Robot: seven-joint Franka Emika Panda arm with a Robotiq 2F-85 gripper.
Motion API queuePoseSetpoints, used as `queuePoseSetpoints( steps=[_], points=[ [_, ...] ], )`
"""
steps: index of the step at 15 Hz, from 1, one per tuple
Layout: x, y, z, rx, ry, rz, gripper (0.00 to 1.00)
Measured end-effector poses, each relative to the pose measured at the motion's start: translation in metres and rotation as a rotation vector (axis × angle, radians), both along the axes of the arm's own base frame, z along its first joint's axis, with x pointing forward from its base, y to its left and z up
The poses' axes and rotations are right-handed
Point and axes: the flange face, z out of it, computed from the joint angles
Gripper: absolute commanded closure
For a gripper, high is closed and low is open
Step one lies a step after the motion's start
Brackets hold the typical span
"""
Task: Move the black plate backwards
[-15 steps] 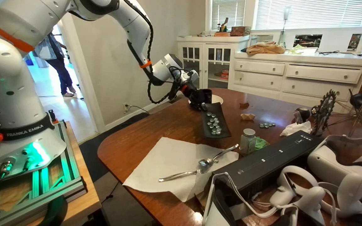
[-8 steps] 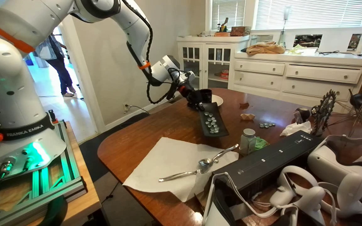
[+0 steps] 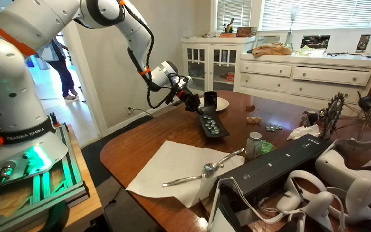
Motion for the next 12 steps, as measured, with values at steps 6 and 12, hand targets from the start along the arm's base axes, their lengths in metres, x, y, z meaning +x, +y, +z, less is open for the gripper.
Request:
queuePoseSetpoints(
  steps=[6,12],
  points=[
    [-0.008,0.025,-0.015,0.001,0.023,0.042,0.98],
    [-0.007,0.017,-0.018,-0.006,0.024,0.030,0.67]
  ],
)
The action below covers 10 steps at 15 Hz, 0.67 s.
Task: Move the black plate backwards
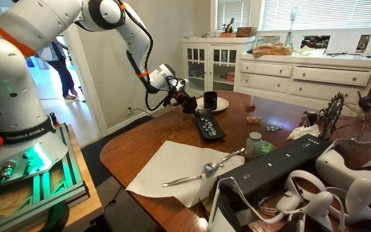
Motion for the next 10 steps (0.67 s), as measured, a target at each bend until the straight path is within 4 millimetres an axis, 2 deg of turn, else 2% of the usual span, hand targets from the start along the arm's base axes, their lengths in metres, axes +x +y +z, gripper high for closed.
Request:
queuePoseSetpoints(
  steps=[2,10],
  points=[
    [0.000,-0.003,0.000,-0.007,0.001,-0.006,0.59],
    [0.007,-0.010,0.012,-0.025,-0.005,-0.057,0.00]
  ],
)
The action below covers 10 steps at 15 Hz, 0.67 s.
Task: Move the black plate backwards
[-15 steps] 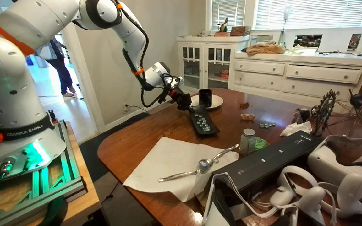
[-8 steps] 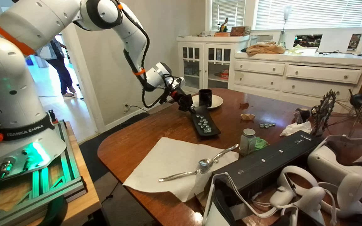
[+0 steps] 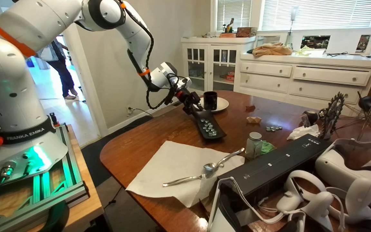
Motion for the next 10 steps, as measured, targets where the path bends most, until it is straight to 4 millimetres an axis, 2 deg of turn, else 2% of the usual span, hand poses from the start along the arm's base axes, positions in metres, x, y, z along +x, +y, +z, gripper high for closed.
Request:
queuePoseSetpoints(
  steps=[3,6,8,10],
  points=[
    [0.006,0.006,0.016,0.059,0.009,-0.032,0.00],
    [0.010,0.022,0.042,0.159,0.040,-0.062,0.00],
    [0.014,0.031,0.068,0.246,0.055,-0.096,0.00],
    [0.019,0.022,0.105,0.336,0.064,-0.152,0.00]
  ],
)
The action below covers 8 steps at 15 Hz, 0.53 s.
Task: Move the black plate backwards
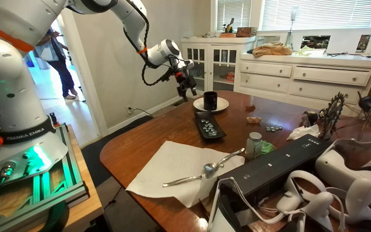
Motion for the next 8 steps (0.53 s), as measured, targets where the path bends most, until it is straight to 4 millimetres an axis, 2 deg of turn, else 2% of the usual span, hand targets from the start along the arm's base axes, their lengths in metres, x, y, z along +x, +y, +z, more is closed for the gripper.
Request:
queuePoseSetpoints(
  steps=[2,4,6,8],
  points=[
    [0.003,-0.031,0.038,0.082,0.011,-0.071,0.00],
    [0.001,-0.078,0.068,0.161,0.023,-0.149,0.00],
    [-0.006,-0.129,0.089,0.239,0.036,-0.231,0.00],
    [-0.017,-0.175,0.097,0.308,0.051,-0.323,0.00]
  ],
)
